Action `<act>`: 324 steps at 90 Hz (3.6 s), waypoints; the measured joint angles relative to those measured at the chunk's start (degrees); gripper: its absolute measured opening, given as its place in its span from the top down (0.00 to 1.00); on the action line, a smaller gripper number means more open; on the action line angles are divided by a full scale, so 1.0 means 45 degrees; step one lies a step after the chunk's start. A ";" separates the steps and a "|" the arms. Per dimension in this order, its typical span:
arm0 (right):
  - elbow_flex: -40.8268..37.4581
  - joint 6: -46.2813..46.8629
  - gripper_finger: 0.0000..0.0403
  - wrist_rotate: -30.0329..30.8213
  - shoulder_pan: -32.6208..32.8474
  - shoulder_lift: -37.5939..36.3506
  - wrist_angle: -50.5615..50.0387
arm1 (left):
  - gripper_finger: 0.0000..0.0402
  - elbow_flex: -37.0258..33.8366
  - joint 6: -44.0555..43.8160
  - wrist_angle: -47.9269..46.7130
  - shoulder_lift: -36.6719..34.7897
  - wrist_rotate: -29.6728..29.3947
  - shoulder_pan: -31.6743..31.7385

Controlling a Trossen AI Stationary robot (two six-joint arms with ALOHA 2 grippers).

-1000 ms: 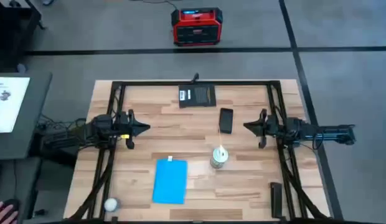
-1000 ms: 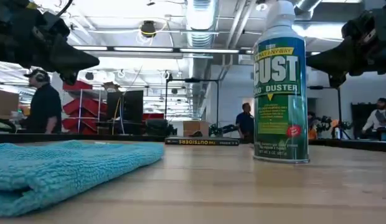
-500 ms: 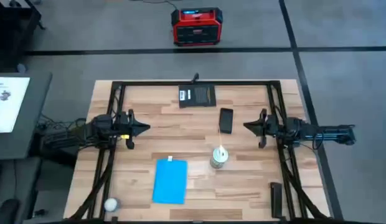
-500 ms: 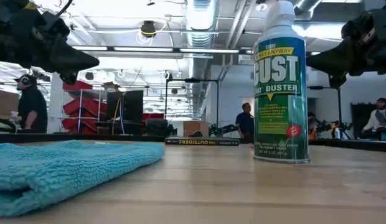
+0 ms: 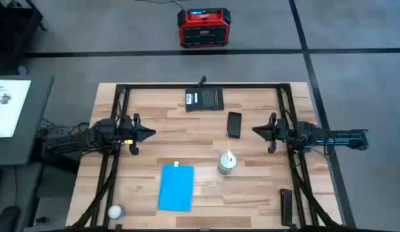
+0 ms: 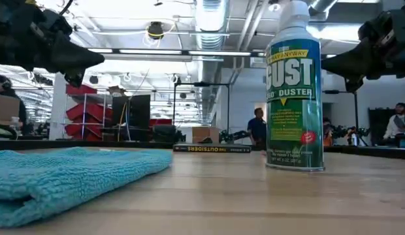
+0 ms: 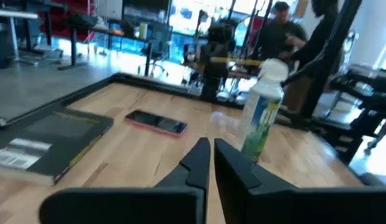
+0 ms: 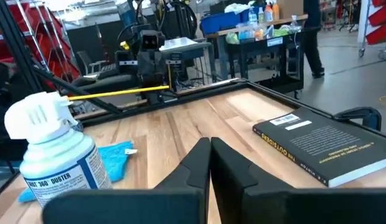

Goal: Apply microfiber cloth
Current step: Spray the front of the cellphone with the spray bottle

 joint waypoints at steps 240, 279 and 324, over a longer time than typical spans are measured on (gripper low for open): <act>0.1983 -0.2533 1.00 -0.0119 -0.0101 0.0002 -0.1854 | 0.64 1.7525 0.5359 -0.2891 2.3045 0.4626 0.3390; 0.1996 -0.2486 1.00 -0.0087 -0.0586 -0.0002 -0.2209 | 0.68 1.8966 0.6115 -0.3069 2.5392 0.5848 0.3378; 0.1996 -0.2676 1.00 -0.0087 -0.0593 -0.0002 -0.2385 | 0.68 1.9824 0.8298 -0.2968 2.6264 0.5880 0.2952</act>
